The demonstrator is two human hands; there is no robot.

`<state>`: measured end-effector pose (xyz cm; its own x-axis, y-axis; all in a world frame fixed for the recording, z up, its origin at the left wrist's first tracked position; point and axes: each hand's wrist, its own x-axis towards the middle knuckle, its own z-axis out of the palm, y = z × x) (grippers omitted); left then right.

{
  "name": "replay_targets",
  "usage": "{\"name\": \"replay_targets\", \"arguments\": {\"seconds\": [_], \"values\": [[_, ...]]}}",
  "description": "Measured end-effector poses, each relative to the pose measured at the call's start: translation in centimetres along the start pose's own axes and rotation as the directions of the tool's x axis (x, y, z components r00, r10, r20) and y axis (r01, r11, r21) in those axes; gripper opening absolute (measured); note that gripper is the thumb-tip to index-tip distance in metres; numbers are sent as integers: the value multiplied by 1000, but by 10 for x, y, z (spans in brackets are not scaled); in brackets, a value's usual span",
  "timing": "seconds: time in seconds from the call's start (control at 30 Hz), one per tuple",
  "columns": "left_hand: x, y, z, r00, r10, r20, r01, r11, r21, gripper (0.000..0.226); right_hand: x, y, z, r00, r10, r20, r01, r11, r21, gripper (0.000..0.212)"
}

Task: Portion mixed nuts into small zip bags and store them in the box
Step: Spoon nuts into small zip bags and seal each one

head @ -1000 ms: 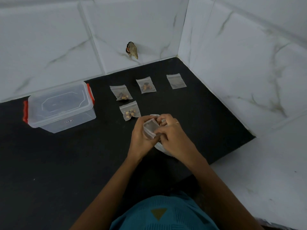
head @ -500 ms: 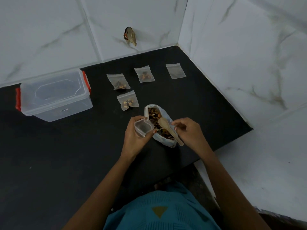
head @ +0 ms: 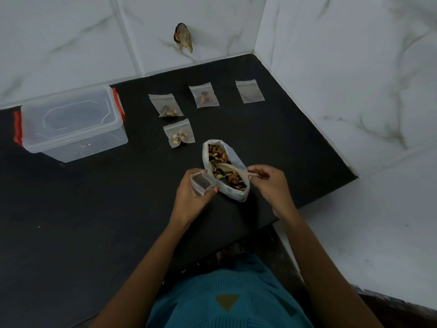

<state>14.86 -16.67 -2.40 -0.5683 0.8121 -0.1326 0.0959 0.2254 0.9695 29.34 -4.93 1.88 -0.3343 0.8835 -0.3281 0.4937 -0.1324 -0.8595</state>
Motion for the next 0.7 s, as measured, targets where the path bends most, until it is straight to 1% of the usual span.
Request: {"name": "replay_targets", "arguments": {"seconds": [0.03,0.1,0.17,0.23,0.3,0.37,0.43,0.53,0.6,0.7], "values": [[0,0,0,1000,-7,-1,7,1000,1,45,1,-1,3,1000,0,1,0,998,64,21],[2,0,0,1000,-19,-1,19,1000,1,47,3,-2,10,1000,-29,-1,29,993,115,20],[4,-1,0,1000,-31,1,31,999,-7,48,4,0,17,997,-76,19,74,991,108,23],[6,0,0,999,-34,5,34,999,-18,49,5,3,21,991,-112,72,106,991,88,26],[8,1,0,999,-35,10,36,999,-18,51,7,5,24,985,-133,110,124,989,85,25],[11,0,1,999,-39,19,39,999,-15,54,8,6,26,983,-150,108,139,985,103,24],[13,-1,1,998,-54,33,54,998,-11,56,11,7,29,981,-184,60,177,979,103,21],[15,0,2,995,-81,52,82,996,-26,57,14,5,31,957,-284,-59,285,959,6,15],[16,0,2,995,-86,55,87,996,-27,57,15,4,30,912,-393,-114,384,919,-91,15],[19,0,3,994,-95,58,96,995,-17,61,14,6,26,829,-552,-83,522,819,-239,18]]}}
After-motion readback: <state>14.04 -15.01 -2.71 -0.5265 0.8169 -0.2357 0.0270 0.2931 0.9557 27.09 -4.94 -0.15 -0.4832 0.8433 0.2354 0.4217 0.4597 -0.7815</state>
